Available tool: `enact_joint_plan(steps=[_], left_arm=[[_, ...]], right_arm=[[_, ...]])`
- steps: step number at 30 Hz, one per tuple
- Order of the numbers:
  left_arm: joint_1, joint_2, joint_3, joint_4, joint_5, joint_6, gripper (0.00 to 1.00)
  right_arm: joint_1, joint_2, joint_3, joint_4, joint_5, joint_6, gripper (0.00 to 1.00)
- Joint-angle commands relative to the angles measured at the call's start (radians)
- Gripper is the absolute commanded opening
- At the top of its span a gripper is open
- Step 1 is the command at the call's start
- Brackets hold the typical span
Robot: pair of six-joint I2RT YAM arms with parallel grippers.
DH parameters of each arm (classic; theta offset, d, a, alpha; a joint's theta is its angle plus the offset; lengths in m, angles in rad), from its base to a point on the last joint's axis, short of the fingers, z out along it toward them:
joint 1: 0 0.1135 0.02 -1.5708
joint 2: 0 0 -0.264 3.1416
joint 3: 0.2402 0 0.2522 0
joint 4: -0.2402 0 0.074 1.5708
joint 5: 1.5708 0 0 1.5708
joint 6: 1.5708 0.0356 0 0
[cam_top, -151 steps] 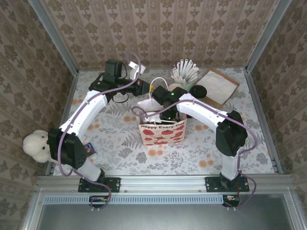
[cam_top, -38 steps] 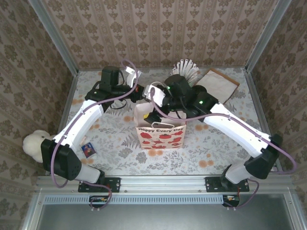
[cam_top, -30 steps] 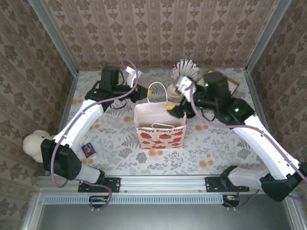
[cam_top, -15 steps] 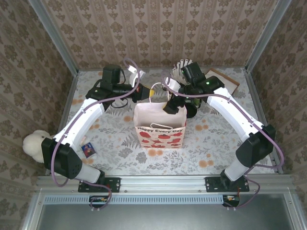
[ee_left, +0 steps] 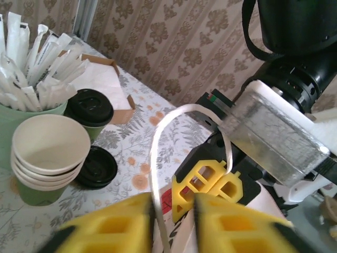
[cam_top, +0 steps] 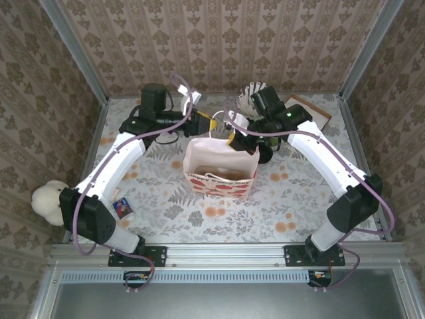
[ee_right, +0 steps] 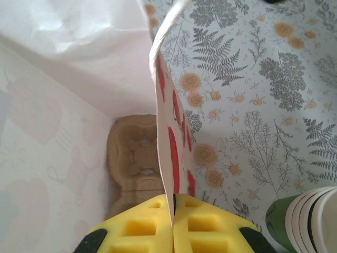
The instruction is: Pack the takeout coffee
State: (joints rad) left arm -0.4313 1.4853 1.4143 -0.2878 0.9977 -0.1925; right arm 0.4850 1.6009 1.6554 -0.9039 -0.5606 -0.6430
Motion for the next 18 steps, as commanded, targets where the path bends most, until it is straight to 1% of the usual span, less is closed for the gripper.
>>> enact_joint_plan(steps=[1,2,4,5,6,7,9,11,14,16,18], left_arm=[[0.018,-0.050,0.028,0.068,0.128,-0.034,0.70],[0.019,-0.070,0.021,0.072,0.135,-0.030,0.79],[0.019,-0.101,0.009,0.069,0.132,-0.015,0.89],[0.022,-0.117,0.004,0.062,0.122,-0.006,0.97],[0.023,-0.128,-0.004,0.055,0.101,0.005,1.00],[0.030,-0.141,-0.015,0.042,0.071,0.013,1.00],[0.045,-0.163,-0.039,0.031,0.016,0.011,1.00],[0.067,-0.179,-0.062,0.027,-0.079,-0.014,1.00],[0.117,-0.183,-0.068,-0.014,-0.264,-0.087,1.00],[0.163,-0.173,-0.067,-0.037,-0.335,-0.158,1.00],[0.200,-0.174,-0.078,-0.060,-0.434,-0.224,1.00]], right_arm=[[0.029,-0.093,-0.007,-0.005,-0.046,0.092,0.09],[0.031,-0.110,-0.021,0.021,-0.027,0.131,0.08],[0.032,-0.131,-0.057,0.081,0.026,0.228,0.07],[0.034,-0.135,-0.081,0.111,0.054,0.276,0.07],[0.037,-0.136,-0.101,0.124,0.075,0.319,0.07],[0.044,-0.132,-0.126,0.133,0.112,0.362,0.07],[0.060,-0.113,-0.157,0.120,0.215,0.393,0.08],[0.071,-0.074,-0.141,0.080,0.317,0.415,0.08],[0.088,-0.019,-0.032,-0.023,0.352,0.444,0.08],[0.101,-0.013,0.015,-0.043,0.385,0.476,0.08],[0.110,-0.028,0.026,-0.032,0.409,0.516,0.09]])
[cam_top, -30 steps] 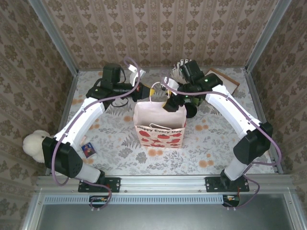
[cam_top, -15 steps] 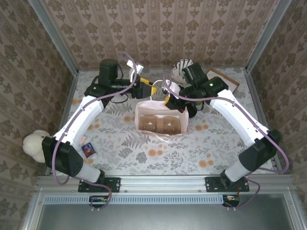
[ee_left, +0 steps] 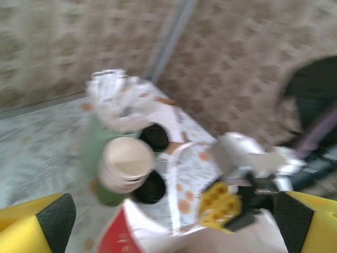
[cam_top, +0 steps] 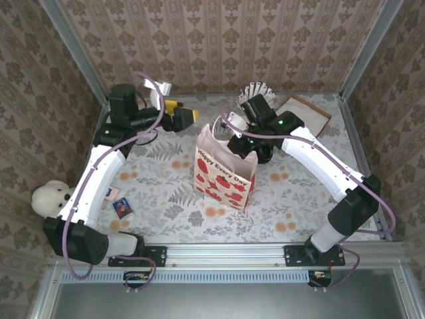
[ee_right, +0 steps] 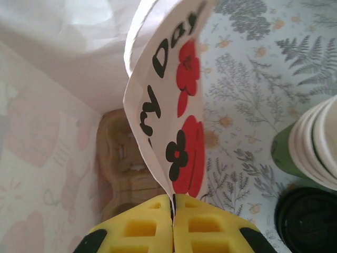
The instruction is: Pack the takeout coffee
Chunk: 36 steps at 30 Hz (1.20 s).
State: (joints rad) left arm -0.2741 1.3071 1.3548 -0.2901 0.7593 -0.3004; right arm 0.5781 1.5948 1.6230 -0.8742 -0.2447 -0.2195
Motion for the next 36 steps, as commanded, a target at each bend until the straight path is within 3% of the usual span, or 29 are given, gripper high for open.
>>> enact_joint_plan(steps=[1,5,8,12,14,17,20,22,24,26,29,36], left_arm=[[0.056,0.002,-0.025,-0.078,-0.257,-0.145,1.00],[0.081,-0.008,-0.040,-0.237,-0.576,-0.261,1.00],[0.077,-0.024,-0.083,-0.324,-0.701,-0.321,1.00],[0.059,-0.083,-0.167,-0.438,-0.842,-0.414,1.00],[0.032,-0.126,-0.233,-0.468,-0.885,-0.466,1.00],[-0.048,-0.159,-0.299,-0.514,-0.891,-0.545,1.00],[-0.160,-0.172,-0.370,-0.509,-0.841,-0.631,1.00],[-0.222,-0.178,-0.441,-0.385,-0.687,-0.635,1.00],[-0.239,-0.174,-0.512,-0.206,-0.514,-0.642,1.00],[-0.269,-0.172,-0.516,-0.164,-0.503,-0.628,1.00],[-0.264,-0.147,-0.478,-0.187,-0.544,-0.587,1.00],[-0.154,0.012,-0.333,-0.210,-0.552,-0.514,1.00]], right_arm=[[0.017,-0.037,0.047,-0.046,0.089,0.114,0.09],[0.019,-0.078,-0.071,0.017,0.157,0.214,0.11],[0.025,-0.063,-0.060,-0.018,0.207,0.352,0.14],[0.048,-0.077,-0.029,-0.041,0.225,0.430,0.27],[0.049,-0.091,-0.032,-0.038,0.215,0.439,0.39],[0.049,-0.101,-0.033,-0.057,0.213,0.423,0.48],[0.049,-0.099,-0.042,-0.085,0.204,0.418,0.45],[0.050,-0.093,-0.045,-0.094,0.198,0.464,0.38],[0.051,-0.085,-0.039,-0.090,0.200,0.543,0.37],[0.057,-0.081,-0.034,-0.072,0.204,0.602,0.37],[0.073,-0.088,-0.041,-0.015,0.223,0.647,0.35],[0.114,-0.069,-0.061,0.123,0.180,0.743,0.33]])
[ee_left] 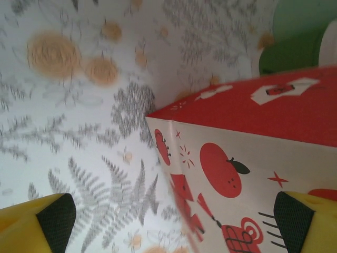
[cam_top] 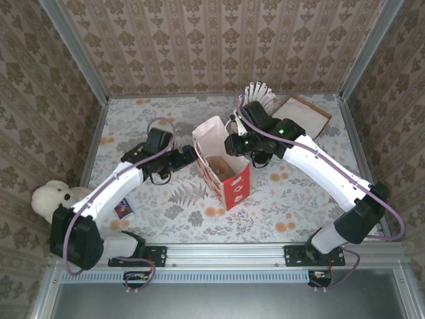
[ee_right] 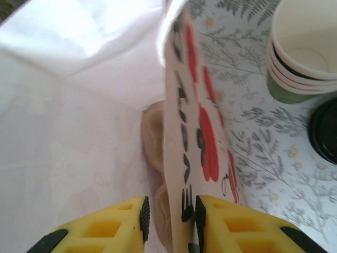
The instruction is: Pack the takeout coffee
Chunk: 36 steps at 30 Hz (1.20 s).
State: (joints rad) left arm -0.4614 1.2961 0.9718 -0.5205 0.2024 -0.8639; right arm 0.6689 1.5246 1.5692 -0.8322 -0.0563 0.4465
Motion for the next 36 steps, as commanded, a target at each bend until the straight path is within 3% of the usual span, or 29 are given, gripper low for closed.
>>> enact_joint_plan(steps=[1,6,11,19,29,36], left_arm=[[0.040,0.034,0.055,0.041,0.011,0.054,1.00],[0.053,0.067,0.100,0.047,0.006,0.079,1.00],[0.053,0.062,0.081,0.041,-0.018,0.051,1.00],[0.059,-0.005,0.009,0.011,-0.118,-0.020,1.00],[0.081,-0.049,-0.034,0.008,-0.134,-0.044,1.00],[0.085,-0.041,-0.024,0.011,-0.135,-0.041,1.00]], right_arm=[[0.031,0.004,-0.011,0.098,0.001,0.090,0.33],[0.037,0.022,-0.018,0.134,0.044,0.095,0.32],[0.035,0.054,0.002,0.183,0.089,0.034,0.16],[0.008,0.107,0.094,0.115,0.117,-0.061,0.16],[-0.035,0.101,0.147,0.004,0.044,-0.225,0.12],[-0.042,0.115,0.158,-0.004,0.018,-0.194,0.14]])
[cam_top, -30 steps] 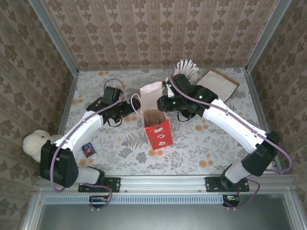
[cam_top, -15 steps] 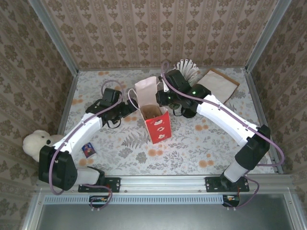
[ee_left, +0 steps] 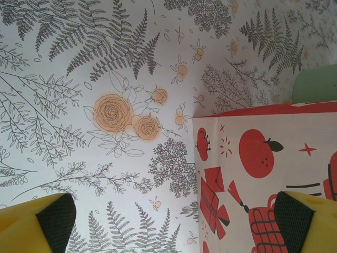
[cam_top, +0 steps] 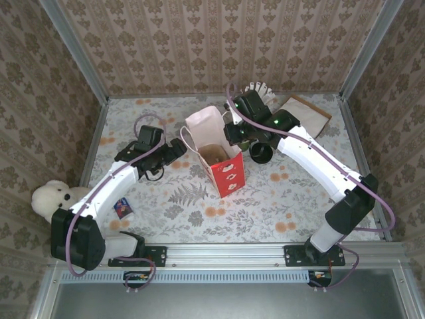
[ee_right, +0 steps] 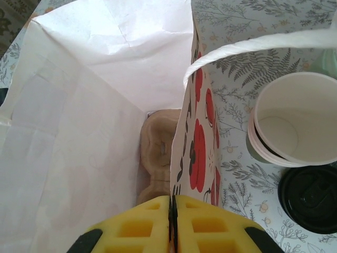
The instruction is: Pack the takeout coffee
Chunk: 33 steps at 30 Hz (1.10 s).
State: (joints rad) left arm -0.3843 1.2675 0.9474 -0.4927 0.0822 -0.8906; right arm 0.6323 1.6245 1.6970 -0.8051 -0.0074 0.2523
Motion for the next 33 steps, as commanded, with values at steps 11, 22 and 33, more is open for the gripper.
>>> enact_joint_plan(steps=[11,22,33], left_arm=[[0.010,0.011,0.023,-0.018,-0.018,-0.010,1.00],[0.025,0.024,0.038,-0.025,-0.022,-0.006,1.00],[0.050,-0.010,-0.018,0.140,0.079,-0.004,1.00]], right_arm=[[-0.007,-0.032,0.035,-0.055,0.012,0.024,0.55],[-0.039,-0.201,-0.046,-0.013,0.010,-0.001,1.00],[-0.306,-0.436,-0.366,0.259,-0.070,0.368,1.00]])
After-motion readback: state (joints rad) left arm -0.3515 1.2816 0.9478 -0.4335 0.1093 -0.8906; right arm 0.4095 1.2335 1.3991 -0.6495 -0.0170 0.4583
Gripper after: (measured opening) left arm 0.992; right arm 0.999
